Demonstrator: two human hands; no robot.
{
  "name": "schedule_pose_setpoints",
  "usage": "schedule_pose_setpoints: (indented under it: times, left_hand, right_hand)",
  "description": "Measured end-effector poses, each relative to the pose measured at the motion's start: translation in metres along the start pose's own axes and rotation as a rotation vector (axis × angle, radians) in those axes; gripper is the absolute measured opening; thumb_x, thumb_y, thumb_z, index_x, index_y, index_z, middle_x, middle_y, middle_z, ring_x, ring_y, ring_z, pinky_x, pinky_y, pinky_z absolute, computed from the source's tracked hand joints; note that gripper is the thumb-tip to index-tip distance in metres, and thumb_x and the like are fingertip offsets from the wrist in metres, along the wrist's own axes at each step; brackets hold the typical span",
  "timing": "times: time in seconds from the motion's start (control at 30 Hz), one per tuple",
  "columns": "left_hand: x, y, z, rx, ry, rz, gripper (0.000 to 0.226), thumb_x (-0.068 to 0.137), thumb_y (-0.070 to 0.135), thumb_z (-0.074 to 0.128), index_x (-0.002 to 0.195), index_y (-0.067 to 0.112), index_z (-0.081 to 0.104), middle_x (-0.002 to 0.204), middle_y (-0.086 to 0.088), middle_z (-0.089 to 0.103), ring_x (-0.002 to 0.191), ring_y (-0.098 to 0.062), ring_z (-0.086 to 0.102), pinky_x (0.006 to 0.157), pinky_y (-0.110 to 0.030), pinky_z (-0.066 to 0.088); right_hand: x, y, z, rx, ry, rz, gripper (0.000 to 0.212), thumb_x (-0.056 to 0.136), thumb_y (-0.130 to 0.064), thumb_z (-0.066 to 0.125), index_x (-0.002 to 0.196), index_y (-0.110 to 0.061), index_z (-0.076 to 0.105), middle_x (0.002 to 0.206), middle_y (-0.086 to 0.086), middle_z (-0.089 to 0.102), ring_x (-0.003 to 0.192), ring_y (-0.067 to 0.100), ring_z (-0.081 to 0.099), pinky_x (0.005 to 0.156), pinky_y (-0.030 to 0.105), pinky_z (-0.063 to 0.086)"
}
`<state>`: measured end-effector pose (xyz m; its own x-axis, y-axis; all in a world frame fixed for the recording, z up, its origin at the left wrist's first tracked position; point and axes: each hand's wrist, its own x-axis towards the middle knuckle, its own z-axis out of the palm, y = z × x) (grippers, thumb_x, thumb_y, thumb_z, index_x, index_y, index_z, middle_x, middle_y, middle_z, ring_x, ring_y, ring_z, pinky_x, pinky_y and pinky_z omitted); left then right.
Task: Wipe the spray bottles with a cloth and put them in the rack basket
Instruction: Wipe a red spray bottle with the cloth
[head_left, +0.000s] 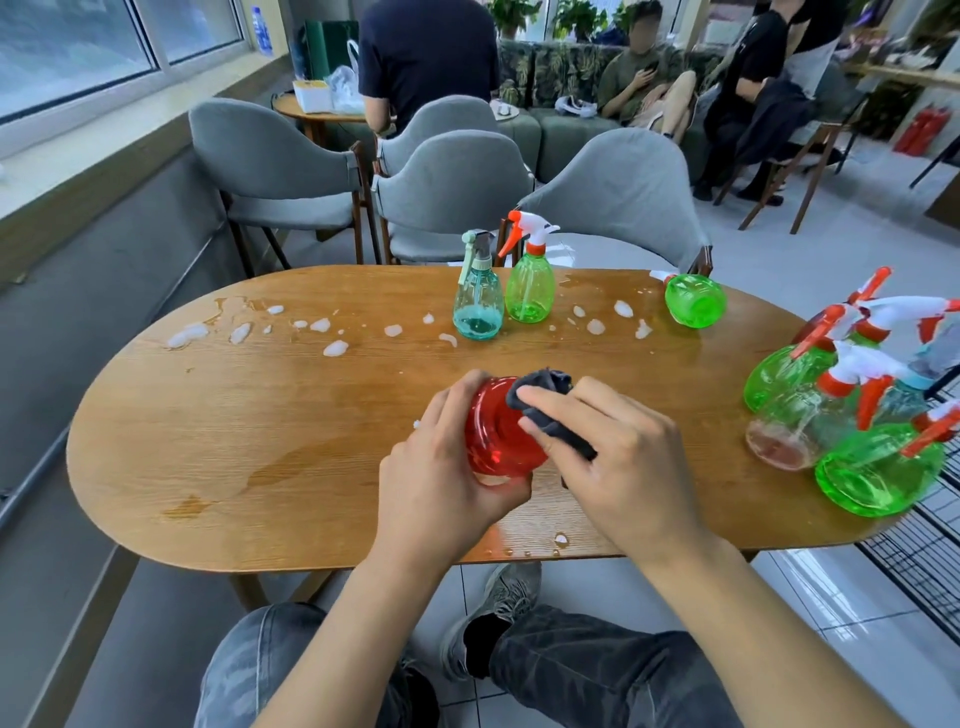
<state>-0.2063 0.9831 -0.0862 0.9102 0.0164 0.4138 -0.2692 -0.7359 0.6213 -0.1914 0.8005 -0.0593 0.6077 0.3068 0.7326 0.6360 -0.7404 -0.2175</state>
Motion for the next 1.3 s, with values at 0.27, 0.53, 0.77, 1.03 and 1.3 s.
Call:
schedule_pose_setpoints:
  times: [0.27, 0.53, 0.77, 1.03, 1.3]
  left_hand:
    - [0.003, -0.007, -0.012, -0.077, 0.022, -0.039, 0.088, 0.068, 0.064, 0.075, 0.148, 0.041, 0.044, 0.133, 0.019, 0.066, 0.107, -0.017, 0.073, 0.081, -0.044, 0.062]
    - [0.004, -0.005, -0.014, -0.055, -0.006, -0.031, 0.084, 0.067, 0.061, 0.075, 0.144, 0.048, 0.043, 0.129, 0.021, 0.067, 0.104, -0.019, 0.073, 0.078, -0.042, 0.061]
    - [0.002, -0.015, -0.018, -0.073, 0.03, -0.028, 0.087, 0.067, 0.061, 0.08, 0.145, 0.044, 0.044, 0.126, 0.021, 0.067, 0.104, -0.013, 0.072, 0.08, -0.043, 0.062]
    - [0.006, -0.02, -0.024, -0.092, 0.032, -0.021, 0.088, 0.066, 0.06, 0.078, 0.146, 0.044, 0.045, 0.13, 0.021, 0.067, 0.108, -0.013, 0.072, 0.084, -0.04, 0.061]
    - [0.012, -0.032, -0.015, -0.319, 0.025, -0.058, 0.099, 0.07, 0.044, 0.099, 0.151, 0.044, 0.042, 0.145, 0.019, 0.058, 0.133, -0.007, 0.059, 0.105, -0.041, 0.056]
  right_hand:
    - [-0.002, -0.013, -0.001, 0.06, -0.138, -0.13, 0.027, 0.1, -0.033, 0.068, 0.123, -0.021, 0.076, 0.092, -0.006, 0.065, 0.083, 0.014, 0.066, 0.07, 0.032, 0.059]
    - [0.015, -0.018, 0.006, 0.048, -0.132, -0.12, 0.027, 0.097, -0.027, 0.076, 0.123, -0.021, 0.076, 0.091, -0.005, 0.064, 0.08, 0.014, 0.063, 0.072, 0.028, 0.055]
    - [0.016, -0.004, -0.006, -0.01, -0.095, -0.046, 0.027, 0.095, -0.03, 0.074, 0.12, -0.02, 0.078, 0.089, -0.009, 0.065, 0.073, 0.006, 0.06, 0.066, 0.022, 0.054]
    - [0.022, -0.021, 0.005, 0.075, -0.225, -0.198, 0.026, 0.1, -0.035, 0.065, 0.121, -0.022, 0.075, 0.094, -0.007, 0.064, 0.081, 0.013, 0.065, 0.072, 0.03, 0.059]
    - [0.026, -0.018, 0.02, 0.365, 0.035, 0.441, 0.016, 0.098, -0.028, 0.073, 0.111, -0.027, 0.082, 0.085, -0.016, 0.07, 0.085, 0.004, 0.067, 0.07, 0.017, 0.049]
